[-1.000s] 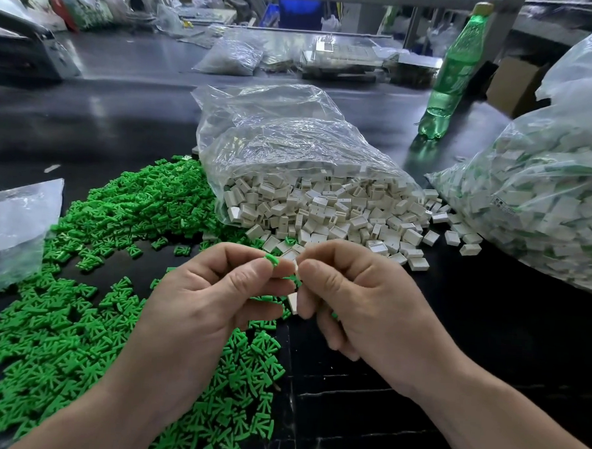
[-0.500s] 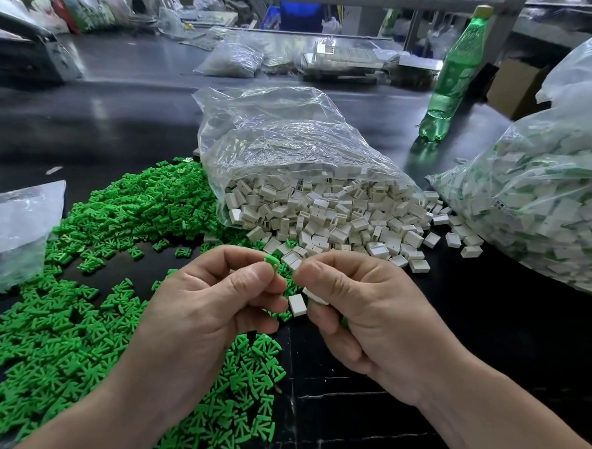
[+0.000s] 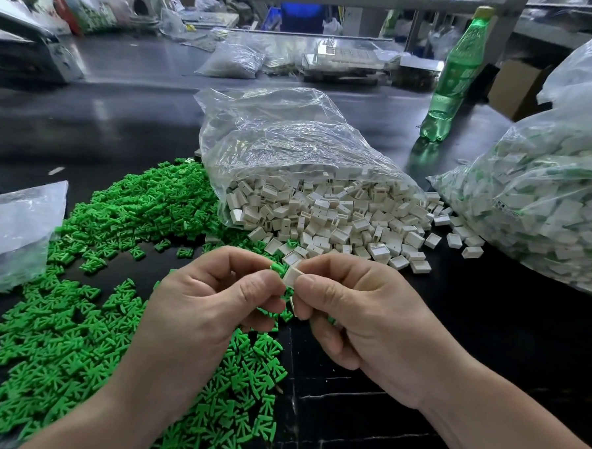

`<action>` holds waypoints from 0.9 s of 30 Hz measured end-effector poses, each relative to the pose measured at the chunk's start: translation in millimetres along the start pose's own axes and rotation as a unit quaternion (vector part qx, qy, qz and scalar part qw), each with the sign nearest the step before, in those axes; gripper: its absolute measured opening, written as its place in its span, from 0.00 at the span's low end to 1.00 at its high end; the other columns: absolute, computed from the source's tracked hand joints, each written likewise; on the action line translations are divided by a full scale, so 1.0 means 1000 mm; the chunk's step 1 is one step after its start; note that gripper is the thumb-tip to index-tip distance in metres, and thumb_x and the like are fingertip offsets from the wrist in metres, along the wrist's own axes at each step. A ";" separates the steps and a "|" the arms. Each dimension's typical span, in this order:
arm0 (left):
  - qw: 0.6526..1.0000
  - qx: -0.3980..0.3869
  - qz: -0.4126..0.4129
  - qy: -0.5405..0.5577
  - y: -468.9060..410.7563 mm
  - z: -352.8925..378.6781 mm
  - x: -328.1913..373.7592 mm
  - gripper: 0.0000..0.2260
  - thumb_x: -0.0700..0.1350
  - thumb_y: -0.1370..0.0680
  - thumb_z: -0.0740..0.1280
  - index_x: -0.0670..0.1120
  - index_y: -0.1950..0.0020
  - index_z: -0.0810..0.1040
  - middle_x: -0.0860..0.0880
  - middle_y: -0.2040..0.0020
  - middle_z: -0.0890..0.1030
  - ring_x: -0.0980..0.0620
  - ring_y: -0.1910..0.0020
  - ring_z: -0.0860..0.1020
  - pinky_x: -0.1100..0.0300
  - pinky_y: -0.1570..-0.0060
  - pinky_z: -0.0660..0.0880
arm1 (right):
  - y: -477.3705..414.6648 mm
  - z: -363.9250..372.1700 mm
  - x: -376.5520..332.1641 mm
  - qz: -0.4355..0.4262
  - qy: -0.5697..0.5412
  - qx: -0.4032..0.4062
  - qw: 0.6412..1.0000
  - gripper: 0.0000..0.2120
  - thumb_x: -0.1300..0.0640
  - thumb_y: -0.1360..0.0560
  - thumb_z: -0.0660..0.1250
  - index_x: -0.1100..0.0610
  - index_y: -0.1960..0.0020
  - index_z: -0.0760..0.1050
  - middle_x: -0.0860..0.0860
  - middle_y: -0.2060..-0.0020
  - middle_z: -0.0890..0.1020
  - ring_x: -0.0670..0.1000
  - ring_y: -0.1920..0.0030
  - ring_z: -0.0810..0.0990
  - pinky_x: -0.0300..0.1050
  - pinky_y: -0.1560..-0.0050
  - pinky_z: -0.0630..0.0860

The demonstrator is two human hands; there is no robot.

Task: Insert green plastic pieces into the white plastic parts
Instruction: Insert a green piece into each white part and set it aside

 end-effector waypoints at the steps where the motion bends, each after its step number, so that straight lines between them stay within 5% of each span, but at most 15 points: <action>1: 1.000 -0.002 0.010 -0.024 0.001 0.000 0.001 0.12 0.55 0.33 0.74 0.50 0.54 0.85 0.43 0.60 0.85 0.46 0.60 0.84 0.61 0.65 0.79 | 0.000 0.000 0.001 -0.005 0.018 0.004 1.000 0.08 0.51 0.23 0.71 0.56 0.52 0.81 0.52 0.65 0.80 0.46 0.76 0.71 0.37 0.79 0.65; 7: 0.995 -0.001 0.035 -0.092 0.003 -0.001 0.006 0.09 0.56 0.31 0.76 0.54 0.55 0.86 0.46 0.62 0.85 0.51 0.63 0.84 0.64 0.65 0.79 | -0.001 -0.001 0.005 -0.037 0.098 0.035 0.994 0.09 0.48 0.23 0.69 0.54 0.53 0.80 0.66 0.63 0.78 0.50 0.74 0.71 0.39 0.78 0.65; 12: 0.998 -0.020 0.016 -0.056 0.002 0.000 0.004 0.11 0.51 0.32 0.74 0.53 0.51 0.85 0.45 0.61 0.84 0.49 0.63 0.83 0.62 0.64 0.79 | -0.001 -0.002 0.005 -0.043 0.109 0.028 0.993 0.05 0.51 0.21 0.70 0.51 0.52 0.81 0.52 0.66 0.80 0.47 0.74 0.73 0.37 0.78 0.66; 18: 0.998 -0.012 0.016 -0.052 -0.002 -0.005 0.000 0.04 0.49 0.26 0.71 0.53 0.53 0.83 0.44 0.58 0.86 0.46 0.59 0.85 0.59 0.64 0.81 | 0.000 -0.002 0.004 -0.031 0.105 0.047 0.993 0.08 0.49 0.22 0.70 0.53 0.55 0.80 0.61 0.65 0.79 0.50 0.74 0.71 0.39 0.79 0.65; 22: 1.000 -0.005 -0.018 -0.016 -0.002 -0.008 -0.003 0.14 0.58 0.31 0.74 0.50 0.53 0.83 0.44 0.61 0.83 0.47 0.61 0.82 0.57 0.62 0.79 | 0.001 0.000 0.004 -0.021 0.113 0.031 0.993 0.09 0.48 0.22 0.70 0.50 0.58 0.80 0.50 0.68 0.80 0.45 0.75 0.72 0.34 0.77 0.66; 27: 0.997 -0.023 -0.050 0.063 -0.002 -0.001 -0.008 0.15 0.55 0.33 0.76 0.46 0.54 0.83 0.44 0.61 0.82 0.48 0.64 0.80 0.60 0.66 0.77 | 0.002 0.002 0.002 -0.033 0.119 0.022 0.992 0.09 0.50 0.20 0.69 0.50 0.58 0.80 0.48 0.68 0.79 0.44 0.76 0.72 0.33 0.77 0.66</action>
Point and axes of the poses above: each hand's wrist, its own y-axis away from the middle knuckle, its own z-axis out of the palm, x = y × z, the point moved 2 cm from there along -y, towards the middle knuckle
